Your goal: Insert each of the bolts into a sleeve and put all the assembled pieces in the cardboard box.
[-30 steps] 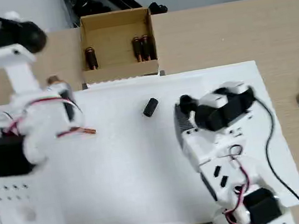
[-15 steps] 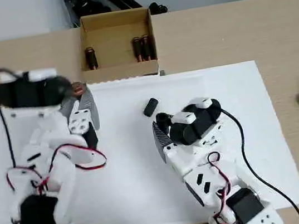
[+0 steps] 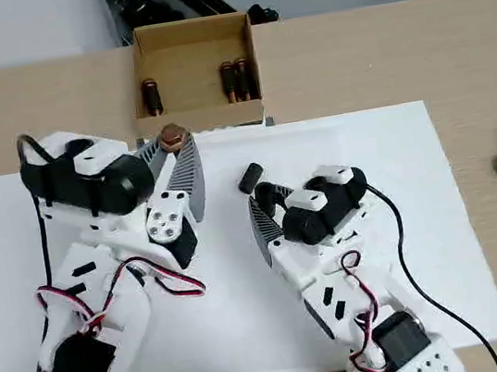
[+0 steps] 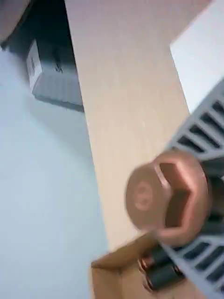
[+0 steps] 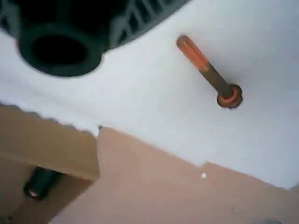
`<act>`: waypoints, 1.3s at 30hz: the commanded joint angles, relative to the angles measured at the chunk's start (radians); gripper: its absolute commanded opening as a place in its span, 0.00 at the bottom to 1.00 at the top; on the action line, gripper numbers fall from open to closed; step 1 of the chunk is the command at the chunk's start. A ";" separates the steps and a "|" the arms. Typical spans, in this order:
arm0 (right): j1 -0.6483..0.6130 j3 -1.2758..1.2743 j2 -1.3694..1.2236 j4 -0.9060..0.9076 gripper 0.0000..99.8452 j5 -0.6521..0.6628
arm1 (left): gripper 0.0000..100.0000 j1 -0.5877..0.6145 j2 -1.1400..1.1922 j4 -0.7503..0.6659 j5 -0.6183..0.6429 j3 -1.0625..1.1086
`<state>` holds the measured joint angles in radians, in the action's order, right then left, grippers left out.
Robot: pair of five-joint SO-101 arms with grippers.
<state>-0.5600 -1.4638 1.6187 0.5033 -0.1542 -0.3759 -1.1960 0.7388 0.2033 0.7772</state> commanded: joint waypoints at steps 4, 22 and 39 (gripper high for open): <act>-0.008 0.018 0.018 -0.045 0.01 0.077 | 0.00 -0.069 0.011 -0.029 0.002 -0.111; -0.061 0.092 0.019 -0.045 0.00 0.083 | 0.00 -0.227 0.276 0.046 0.006 -0.291; -0.061 0.089 0.019 -0.045 0.00 0.078 | 0.00 -0.213 0.275 0.146 0.089 -0.297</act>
<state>-0.6137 -1.4392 1.6203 0.4849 -0.0821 -0.5999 -0.9214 0.8784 0.2877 0.5025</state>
